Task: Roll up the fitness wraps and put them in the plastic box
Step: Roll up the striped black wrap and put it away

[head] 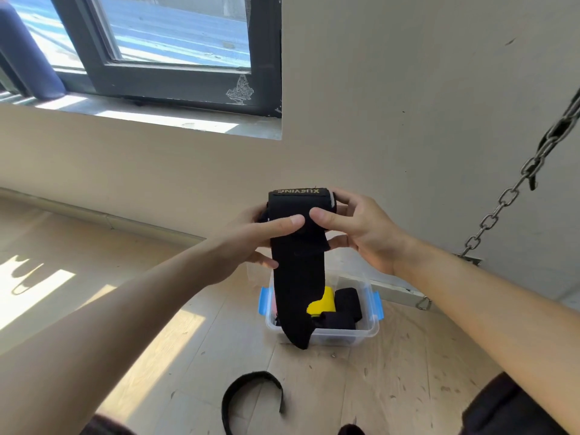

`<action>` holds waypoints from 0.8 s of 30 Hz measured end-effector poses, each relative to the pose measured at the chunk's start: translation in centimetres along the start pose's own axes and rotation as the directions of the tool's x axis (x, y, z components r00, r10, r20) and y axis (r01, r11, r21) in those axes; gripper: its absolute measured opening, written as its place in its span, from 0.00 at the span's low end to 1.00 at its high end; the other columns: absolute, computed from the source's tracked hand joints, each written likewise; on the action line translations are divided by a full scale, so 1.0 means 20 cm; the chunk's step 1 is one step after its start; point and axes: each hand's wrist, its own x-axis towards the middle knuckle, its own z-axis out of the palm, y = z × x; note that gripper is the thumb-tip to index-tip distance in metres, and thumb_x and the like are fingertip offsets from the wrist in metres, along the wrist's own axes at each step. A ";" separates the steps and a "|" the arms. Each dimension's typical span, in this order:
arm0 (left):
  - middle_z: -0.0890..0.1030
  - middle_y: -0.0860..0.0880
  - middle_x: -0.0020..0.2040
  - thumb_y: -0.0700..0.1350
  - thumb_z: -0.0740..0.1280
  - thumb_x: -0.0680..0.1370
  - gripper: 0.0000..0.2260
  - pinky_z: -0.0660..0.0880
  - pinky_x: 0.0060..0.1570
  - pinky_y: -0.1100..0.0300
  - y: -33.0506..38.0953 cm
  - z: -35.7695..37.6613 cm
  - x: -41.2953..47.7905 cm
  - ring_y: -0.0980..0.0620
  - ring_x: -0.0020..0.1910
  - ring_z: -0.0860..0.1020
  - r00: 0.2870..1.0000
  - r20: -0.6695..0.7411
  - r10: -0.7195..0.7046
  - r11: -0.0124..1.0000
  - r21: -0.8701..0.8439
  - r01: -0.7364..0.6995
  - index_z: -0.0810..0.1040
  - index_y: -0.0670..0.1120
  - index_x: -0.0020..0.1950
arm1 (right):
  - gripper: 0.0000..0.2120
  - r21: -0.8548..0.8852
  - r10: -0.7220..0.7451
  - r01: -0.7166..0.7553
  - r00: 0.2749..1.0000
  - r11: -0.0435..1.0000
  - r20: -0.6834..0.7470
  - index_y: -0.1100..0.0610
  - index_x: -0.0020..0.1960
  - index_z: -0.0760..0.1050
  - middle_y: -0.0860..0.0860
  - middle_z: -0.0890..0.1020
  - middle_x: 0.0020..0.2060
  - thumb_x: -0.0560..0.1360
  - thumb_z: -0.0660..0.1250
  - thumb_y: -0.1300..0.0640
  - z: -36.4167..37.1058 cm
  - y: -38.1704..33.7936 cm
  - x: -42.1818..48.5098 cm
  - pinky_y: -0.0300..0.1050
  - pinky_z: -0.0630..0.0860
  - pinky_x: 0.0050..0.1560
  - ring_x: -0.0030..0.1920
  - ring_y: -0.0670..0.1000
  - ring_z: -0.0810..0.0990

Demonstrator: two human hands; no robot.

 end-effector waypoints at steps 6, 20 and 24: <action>0.85 0.48 0.56 0.65 0.68 0.74 0.24 0.78 0.38 0.59 0.01 0.00 0.00 0.48 0.51 0.85 0.998 -0.056 -0.019 0.999 -0.043 0.017 0.80 0.53 0.64 | 0.22 -0.091 -0.083 0.081 0.996 0.993 -0.018 0.58 0.65 0.75 0.55 0.84 0.53 0.73 0.74 0.66 0.01 0.04 0.01 0.44 0.80 0.46 0.52 0.53 0.84; 0.85 0.51 0.49 0.54 0.78 0.70 0.24 0.74 0.35 0.63 -0.02 0.00 0.01 0.54 0.45 0.83 0.977 -0.178 0.117 0.992 -0.033 -0.124 0.79 0.51 0.63 | 0.25 -0.061 0.133 -0.129 0.989 0.990 0.063 0.53 0.67 0.76 0.53 0.84 0.53 0.75 0.67 0.40 0.02 0.00 0.00 0.49 0.82 0.45 0.52 0.56 0.84; 0.84 0.49 0.50 0.48 0.79 0.69 0.26 0.75 0.33 0.67 -0.01 0.02 0.00 0.57 0.41 0.83 0.969 -0.180 0.167 0.982 -0.052 -0.179 0.78 0.48 0.65 | 0.23 -0.018 0.106 -0.105 0.994 0.994 0.032 0.55 0.65 0.77 0.53 0.84 0.51 0.73 0.70 0.47 0.02 0.00 0.00 0.47 0.83 0.43 0.50 0.54 0.84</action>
